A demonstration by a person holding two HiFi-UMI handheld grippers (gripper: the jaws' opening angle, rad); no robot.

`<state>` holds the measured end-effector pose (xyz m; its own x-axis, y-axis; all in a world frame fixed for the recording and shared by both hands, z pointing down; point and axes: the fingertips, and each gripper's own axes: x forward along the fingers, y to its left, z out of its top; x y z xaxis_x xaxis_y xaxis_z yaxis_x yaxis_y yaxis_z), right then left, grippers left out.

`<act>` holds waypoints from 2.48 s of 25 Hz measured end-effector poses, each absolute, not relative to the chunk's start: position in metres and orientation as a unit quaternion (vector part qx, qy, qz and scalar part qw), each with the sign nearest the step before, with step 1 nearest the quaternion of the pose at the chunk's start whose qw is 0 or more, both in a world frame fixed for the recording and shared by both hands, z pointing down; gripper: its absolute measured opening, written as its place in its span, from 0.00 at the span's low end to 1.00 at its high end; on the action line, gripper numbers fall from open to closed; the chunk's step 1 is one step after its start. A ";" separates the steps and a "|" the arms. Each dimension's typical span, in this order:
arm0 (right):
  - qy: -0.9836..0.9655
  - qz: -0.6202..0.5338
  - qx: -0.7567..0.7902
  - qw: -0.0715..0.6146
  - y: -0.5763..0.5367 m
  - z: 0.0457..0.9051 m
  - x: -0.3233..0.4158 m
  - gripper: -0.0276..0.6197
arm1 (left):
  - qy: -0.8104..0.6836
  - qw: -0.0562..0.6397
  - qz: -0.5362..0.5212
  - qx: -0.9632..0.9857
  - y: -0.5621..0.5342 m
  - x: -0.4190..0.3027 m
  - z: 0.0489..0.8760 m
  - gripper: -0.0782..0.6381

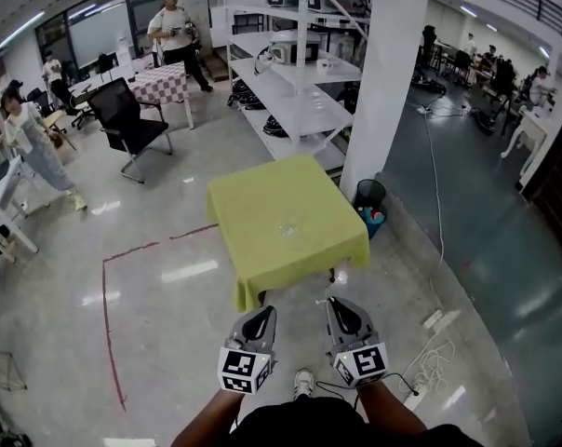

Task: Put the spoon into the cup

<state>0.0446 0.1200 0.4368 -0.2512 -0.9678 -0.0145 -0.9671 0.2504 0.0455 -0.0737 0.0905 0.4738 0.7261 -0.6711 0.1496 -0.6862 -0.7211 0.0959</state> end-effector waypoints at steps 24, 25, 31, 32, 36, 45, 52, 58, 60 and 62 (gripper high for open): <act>-0.821 -0.003 0.571 -0.014 0.010 0.446 0.116 0.06 | -0.405 0.085 0.076 0.907 0.000 0.001 0.484 0.12; -0.821 -0.004 0.570 -0.014 0.005 0.446 0.115 0.06 | -0.405 0.086 0.075 0.907 -0.006 0.001 0.485 0.12; -0.822 -0.009 0.570 -0.008 -0.036 0.448 0.112 0.06 | -0.399 0.085 0.064 0.911 -0.045 0.003 0.485 0.12; -0.821 -0.011 0.570 -0.007 -0.044 0.448 0.110 0.06 | -0.398 0.084 0.063 0.911 -0.054 0.001 0.485 0.12; -0.823 -0.015 0.567 -0.001 -0.078 0.447 0.097 0.06 | -0.403 0.081 0.059 0.910 -0.090 -0.014 0.484 0.12; -0.828 -0.003 0.560 0.016 -0.146 0.460 0.072 0.06 | -0.392 0.092 0.069 0.913 -0.152 -0.029 0.498 0.12; -0.820 -0.013 0.572 0.025 -0.180 0.456 0.056 0.06 | -0.385 0.090 0.068 0.916 -0.192 -0.051 0.497 0.12; -0.815 -0.021 0.579 0.019 -0.199 0.450 0.045 0.06 | -0.380 0.088 0.067 0.919 -0.214 -0.058 0.498 0.12; -0.811 -0.026 0.584 0.022 -0.203 0.446 0.045 0.06 | -0.376 0.086 0.063 0.920 -0.218 -0.058 0.494 0.12; -0.807 -0.031 0.589 0.025 -0.207 0.443 0.049 0.06 | -0.374 0.083 0.061 0.922 -0.222 -0.057 0.491 0.12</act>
